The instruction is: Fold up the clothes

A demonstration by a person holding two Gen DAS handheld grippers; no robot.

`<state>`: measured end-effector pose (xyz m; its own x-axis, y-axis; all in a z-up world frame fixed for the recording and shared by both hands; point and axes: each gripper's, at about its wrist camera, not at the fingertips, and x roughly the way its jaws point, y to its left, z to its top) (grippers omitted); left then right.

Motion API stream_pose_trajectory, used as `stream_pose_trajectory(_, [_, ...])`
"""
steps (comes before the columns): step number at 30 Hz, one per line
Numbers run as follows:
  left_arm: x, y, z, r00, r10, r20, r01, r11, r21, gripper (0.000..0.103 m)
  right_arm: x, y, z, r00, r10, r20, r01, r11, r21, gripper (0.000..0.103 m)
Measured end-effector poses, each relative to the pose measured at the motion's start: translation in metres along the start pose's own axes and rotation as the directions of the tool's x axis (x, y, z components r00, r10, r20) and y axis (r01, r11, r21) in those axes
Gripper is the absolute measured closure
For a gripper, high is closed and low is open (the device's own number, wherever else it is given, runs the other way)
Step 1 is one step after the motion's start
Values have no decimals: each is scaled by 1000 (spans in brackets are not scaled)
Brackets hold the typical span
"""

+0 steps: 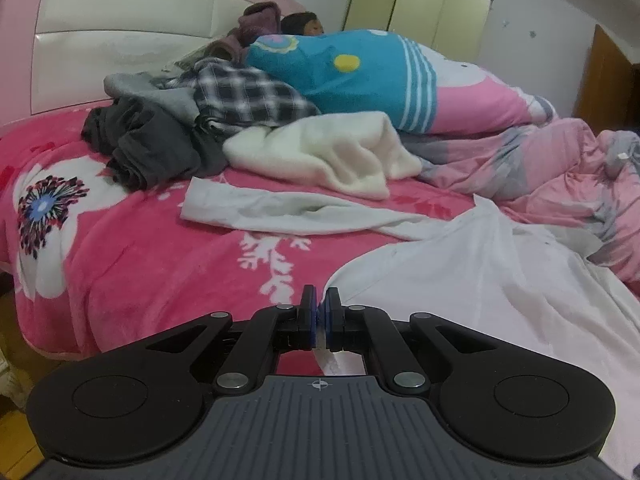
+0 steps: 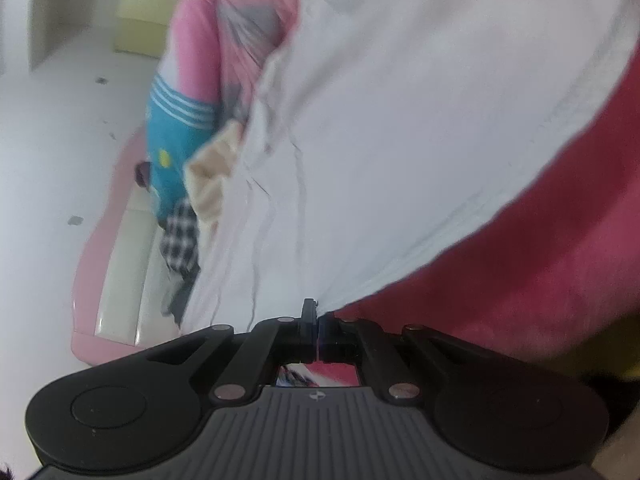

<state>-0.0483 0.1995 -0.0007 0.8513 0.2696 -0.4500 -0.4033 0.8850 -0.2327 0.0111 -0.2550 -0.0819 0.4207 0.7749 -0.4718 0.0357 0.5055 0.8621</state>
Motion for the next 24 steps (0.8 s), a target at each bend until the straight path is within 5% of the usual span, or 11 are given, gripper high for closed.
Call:
stream_pose_trajectory(3, [-1, -3, 4, 1000, -4, 19, 4, 1000, 3, 101, 0, -4, -3, 999, -30, -25, 30, 1000, -4, 95])
stream_pose_trajectory(7, [-15, -24, 18, 990, -91, 104, 88, 996, 32, 101, -26, -9, -3, 999, -40, 15, 40, 999, -22, 71])
stream_pose_trajectory(11, [-28, -69, 29, 940, -303, 157, 292, 952, 88, 101, -60, -22, -4, 994, -67, 88, 66, 998, 9, 71])
stream_pose_trajectory(14, [-32, -118, 23, 861, -496, 111, 477, 864, 161, 101, -84, -33, -6, 986, -78, 150, 73, 997, 40, 71])
stream_pose_trajectory(18, [-33, -193, -22, 733, -671, -110, 669, 683, 293, 101, -107, -43, -9, 970, -75, 232, 62, 996, 64, 71])
stream_pose_trajectory(21, [-32, -232, -68, 683, -686, -251, 717, 565, 409, 101, -115, -48, -10, 961, -60, 270, 41, 996, 76, 71])
stream_pose_trajectory(24, [-25, -250, -101, 661, -655, -366, 744, 508, 433, 101, -116, -48, -10, 958, -53, 280, 36, 997, 65, 71])
